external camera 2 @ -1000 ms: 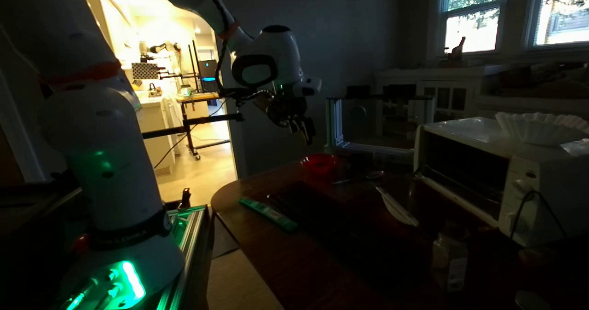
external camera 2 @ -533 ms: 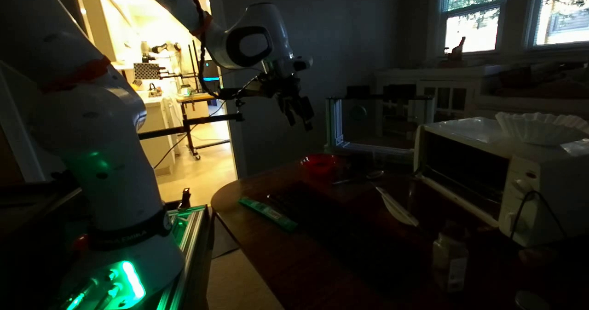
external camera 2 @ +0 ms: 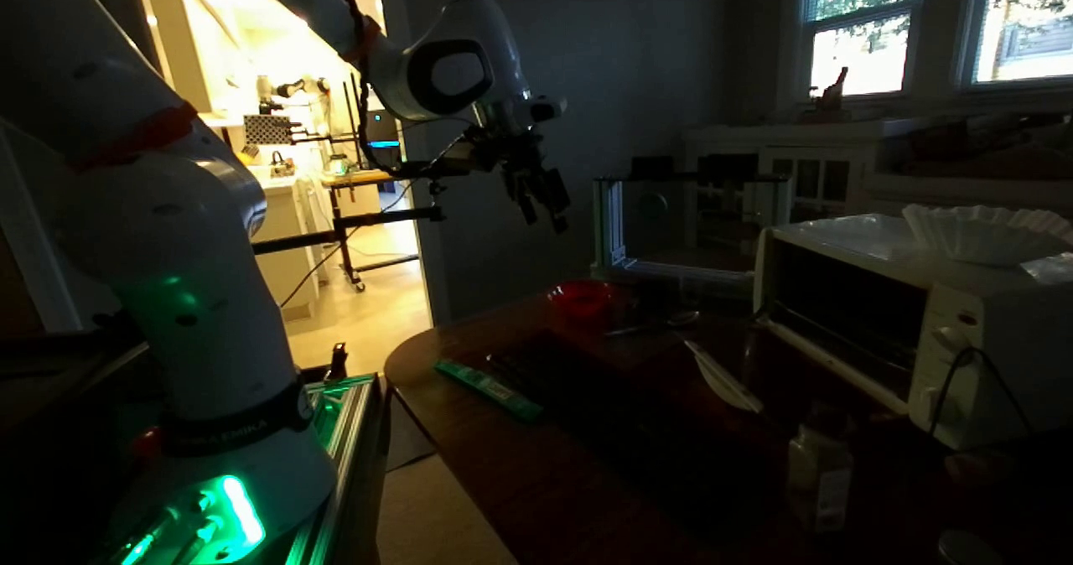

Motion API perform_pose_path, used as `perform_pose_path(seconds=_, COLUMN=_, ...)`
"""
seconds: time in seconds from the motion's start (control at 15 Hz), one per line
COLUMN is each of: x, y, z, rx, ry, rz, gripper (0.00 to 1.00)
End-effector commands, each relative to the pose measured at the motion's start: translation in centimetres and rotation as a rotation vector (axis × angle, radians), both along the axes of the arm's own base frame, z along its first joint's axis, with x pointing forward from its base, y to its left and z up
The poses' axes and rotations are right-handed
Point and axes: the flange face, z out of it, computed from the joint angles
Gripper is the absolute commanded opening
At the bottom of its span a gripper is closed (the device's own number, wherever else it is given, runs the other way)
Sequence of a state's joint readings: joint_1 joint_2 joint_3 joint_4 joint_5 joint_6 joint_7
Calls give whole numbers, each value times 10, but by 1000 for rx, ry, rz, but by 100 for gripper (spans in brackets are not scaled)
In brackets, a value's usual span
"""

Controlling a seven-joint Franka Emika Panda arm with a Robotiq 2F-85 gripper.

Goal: Remove the orange bowl from the microwave and put it on the table

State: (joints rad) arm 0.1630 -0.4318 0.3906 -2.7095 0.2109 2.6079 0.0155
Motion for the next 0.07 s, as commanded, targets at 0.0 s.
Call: perform_pose_path(seconds=0.0, x=0, y=0, z=0, rx=0, ry=1, rz=0, gripper=100)
